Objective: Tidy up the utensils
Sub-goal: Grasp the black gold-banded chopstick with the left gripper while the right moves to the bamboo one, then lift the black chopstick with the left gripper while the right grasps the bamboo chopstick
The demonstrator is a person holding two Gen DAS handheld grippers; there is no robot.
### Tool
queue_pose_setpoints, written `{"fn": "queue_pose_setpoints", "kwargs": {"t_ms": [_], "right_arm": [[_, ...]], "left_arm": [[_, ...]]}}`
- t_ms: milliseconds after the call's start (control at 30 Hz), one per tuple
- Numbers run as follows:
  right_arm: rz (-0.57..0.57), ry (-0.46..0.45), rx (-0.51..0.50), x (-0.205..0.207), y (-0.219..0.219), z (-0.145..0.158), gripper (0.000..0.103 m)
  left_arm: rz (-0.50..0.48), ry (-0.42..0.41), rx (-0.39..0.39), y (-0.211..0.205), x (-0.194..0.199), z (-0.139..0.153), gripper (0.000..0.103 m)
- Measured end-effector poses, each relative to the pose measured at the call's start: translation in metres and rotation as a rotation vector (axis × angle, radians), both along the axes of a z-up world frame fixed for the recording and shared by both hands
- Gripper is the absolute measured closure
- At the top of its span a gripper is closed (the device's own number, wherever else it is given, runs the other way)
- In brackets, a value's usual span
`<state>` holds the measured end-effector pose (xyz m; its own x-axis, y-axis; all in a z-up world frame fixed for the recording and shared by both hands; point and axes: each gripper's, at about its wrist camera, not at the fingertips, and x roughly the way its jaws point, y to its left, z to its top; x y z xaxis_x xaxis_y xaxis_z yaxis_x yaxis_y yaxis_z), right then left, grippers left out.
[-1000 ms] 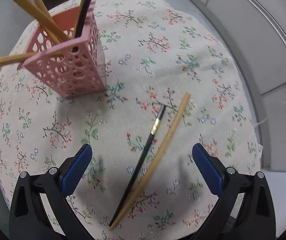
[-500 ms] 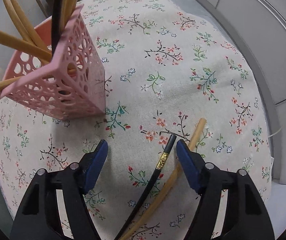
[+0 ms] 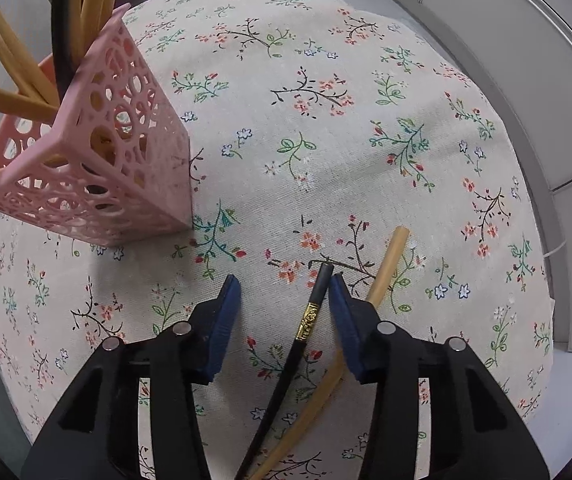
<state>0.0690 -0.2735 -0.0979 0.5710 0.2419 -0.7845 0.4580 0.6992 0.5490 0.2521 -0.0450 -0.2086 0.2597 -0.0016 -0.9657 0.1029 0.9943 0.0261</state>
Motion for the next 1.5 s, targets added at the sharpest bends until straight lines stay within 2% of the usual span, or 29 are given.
{"fn": "queue_pose_setpoints", "kwargs": {"t_ms": [100, 200, 233, 267, 300, 500, 600, 800, 1033, 1200, 1367, 1433, 1467, 1500], "right_arm": [[0.004, 0.001, -0.009, 0.001, 0.002, 0.0, 0.006], [0.011, 0.009, -0.014, 0.002, 0.003, -0.002, 0.006], [0.016, 0.014, -0.016, 0.003, 0.005, -0.003, 0.006], [0.024, 0.02, -0.023, 0.005, 0.007, -0.004, 0.006], [0.031, 0.028, -0.036, 0.007, 0.009, -0.005, 0.006], [0.065, 0.106, -0.109, 0.028, 0.032, -0.025, 0.006], [0.096, 0.135, -0.113, 0.048, 0.055, -0.034, 0.006], [0.198, 0.169, -0.237, 0.086, 0.112, -0.045, 0.006], [0.287, 0.182, -0.345, 0.119, 0.153, -0.059, 0.006], [0.321, 0.202, -0.364, 0.139, 0.165, -0.072, 0.006], [0.343, 0.241, -0.36, 0.159, 0.177, -0.092, 0.006], [0.353, 0.242, -0.364, 0.166, 0.184, -0.097, 0.009], [0.362, 0.247, -0.359, 0.169, 0.186, -0.1, 0.016], [0.374, 0.259, -0.343, 0.173, 0.187, -0.104, 0.028]], "left_arm": [[-0.015, -0.011, -0.013, 0.002, -0.007, 0.0, 0.066], [-0.039, -0.009, -0.019, 0.006, -0.015, 0.001, 0.084], [-0.049, -0.008, -0.028, 0.007, -0.018, 0.002, 0.087], [-0.059, -0.006, -0.043, 0.009, -0.022, 0.002, 0.095], [-0.066, -0.007, -0.049, 0.011, -0.028, 0.003, 0.096], [-0.085, -0.083, -0.023, 0.032, -0.066, 0.023, 0.097], [-0.107, -0.162, -0.019, 0.046, -0.091, 0.054, 0.097], [-0.083, -0.309, -0.059, 0.08, -0.122, 0.109, 0.097], [-0.097, -0.452, -0.063, 0.085, -0.153, 0.154, 0.097], [-0.093, -0.493, -0.094, 0.091, -0.158, 0.166, 0.097], [-0.094, -0.522, -0.089, 0.092, -0.162, 0.171, 0.097], [-0.09, -0.526, -0.094, 0.093, -0.163, 0.172, 0.097], [-0.088, -0.528, -0.095, 0.094, -0.163, 0.172, 0.097], [-0.086, -0.531, -0.096, 0.095, -0.164, 0.173, 0.097]]}}
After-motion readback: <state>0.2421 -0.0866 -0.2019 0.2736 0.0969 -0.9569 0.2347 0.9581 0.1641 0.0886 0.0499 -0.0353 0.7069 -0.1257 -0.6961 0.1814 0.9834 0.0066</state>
